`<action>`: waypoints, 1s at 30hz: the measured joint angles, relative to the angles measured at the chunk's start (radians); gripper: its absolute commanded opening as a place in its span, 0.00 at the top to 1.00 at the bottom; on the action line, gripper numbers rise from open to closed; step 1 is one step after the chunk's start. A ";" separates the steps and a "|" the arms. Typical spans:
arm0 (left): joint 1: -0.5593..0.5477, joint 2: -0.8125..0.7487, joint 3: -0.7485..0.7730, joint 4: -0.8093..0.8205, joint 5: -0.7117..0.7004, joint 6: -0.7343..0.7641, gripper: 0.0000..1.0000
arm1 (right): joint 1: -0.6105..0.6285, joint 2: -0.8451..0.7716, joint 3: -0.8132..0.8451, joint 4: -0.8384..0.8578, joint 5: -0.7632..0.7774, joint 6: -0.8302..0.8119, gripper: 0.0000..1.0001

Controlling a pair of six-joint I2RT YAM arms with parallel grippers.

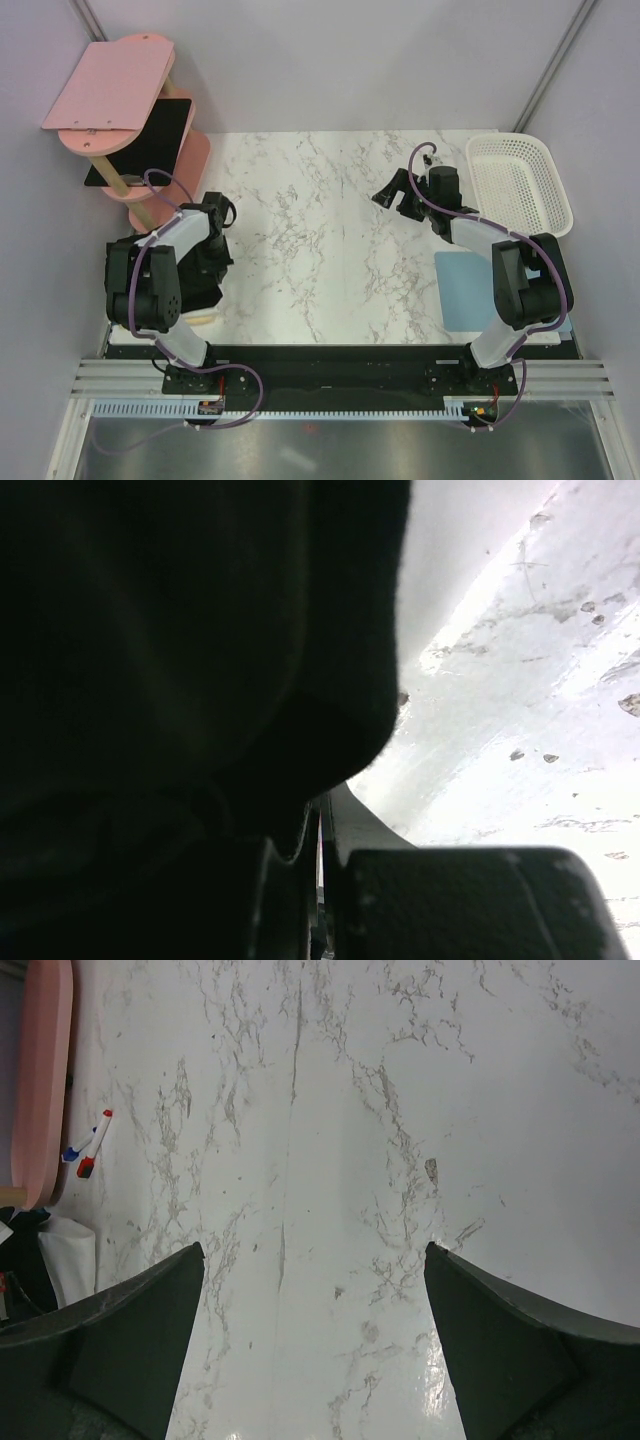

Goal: Fold and stack the t-shirts
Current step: Put the neatly folded tshirt into the corner of the board with the left arm

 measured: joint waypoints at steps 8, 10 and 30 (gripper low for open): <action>-0.050 -0.002 0.045 -0.023 0.019 0.047 0.25 | 0.000 0.000 0.001 -0.025 -0.003 -0.018 0.02; -0.085 -0.008 0.085 -0.026 0.018 0.061 0.02 | 0.000 0.000 0.008 -0.051 0.002 -0.034 0.02; -0.266 0.061 0.407 0.273 0.168 0.081 0.00 | -0.126 0.000 0.058 -0.195 0.122 -0.166 0.02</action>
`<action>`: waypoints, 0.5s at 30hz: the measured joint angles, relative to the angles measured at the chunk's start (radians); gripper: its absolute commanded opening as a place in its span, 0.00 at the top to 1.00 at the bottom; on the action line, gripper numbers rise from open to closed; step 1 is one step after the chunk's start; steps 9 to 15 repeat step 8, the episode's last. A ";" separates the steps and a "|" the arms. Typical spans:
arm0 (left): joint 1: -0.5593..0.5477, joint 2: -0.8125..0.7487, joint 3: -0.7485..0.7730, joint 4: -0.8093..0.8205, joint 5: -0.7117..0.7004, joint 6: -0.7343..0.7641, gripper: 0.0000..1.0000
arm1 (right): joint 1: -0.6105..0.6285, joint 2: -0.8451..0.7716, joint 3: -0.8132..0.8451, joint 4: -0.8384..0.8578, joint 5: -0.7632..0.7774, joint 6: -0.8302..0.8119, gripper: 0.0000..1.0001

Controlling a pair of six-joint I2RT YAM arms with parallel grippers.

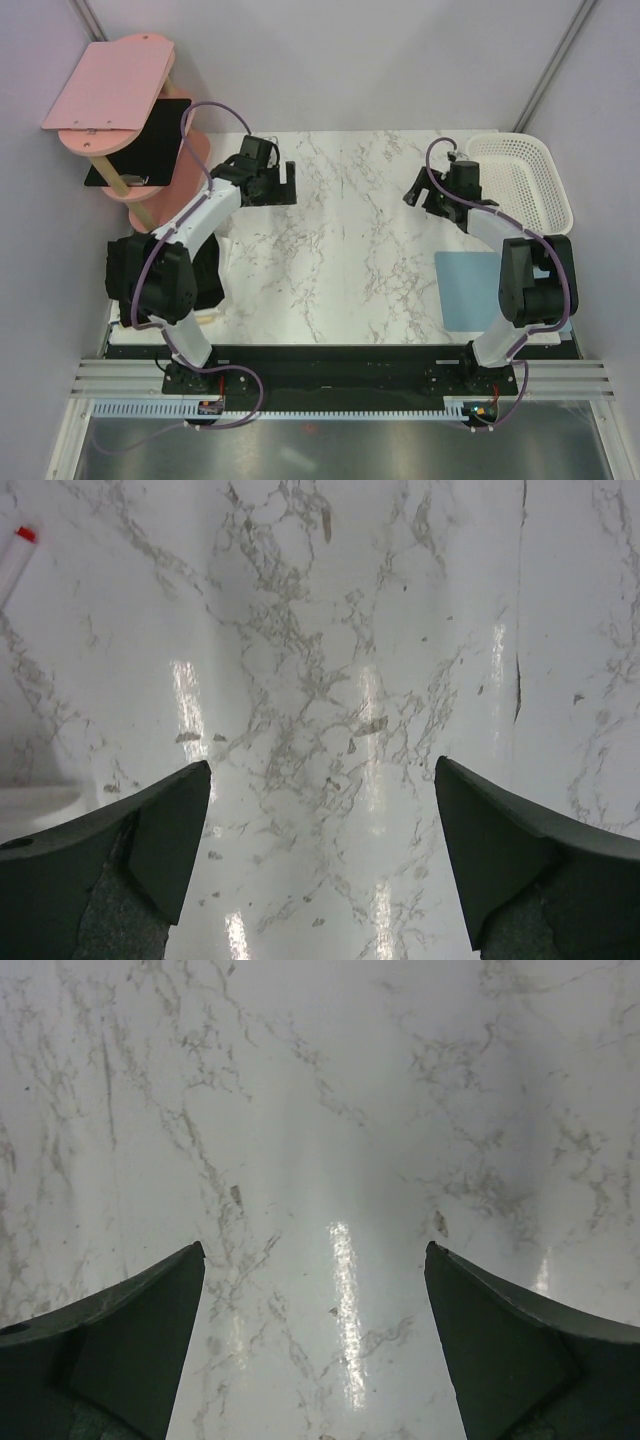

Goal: Fold and stack the t-shirts
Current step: Put the neatly folded tshirt into the corner of the board with the left arm

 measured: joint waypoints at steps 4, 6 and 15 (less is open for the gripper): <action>-0.002 0.098 0.090 0.054 0.008 0.020 0.00 | -0.001 0.000 0.032 -0.037 0.101 -0.046 0.02; -0.002 0.146 0.130 0.079 0.005 0.034 0.00 | 0.002 0.001 0.043 -0.040 0.146 -0.061 0.02; -0.002 0.184 0.153 0.099 -0.001 0.053 0.00 | 0.002 0.007 0.051 -0.039 0.177 -0.073 0.02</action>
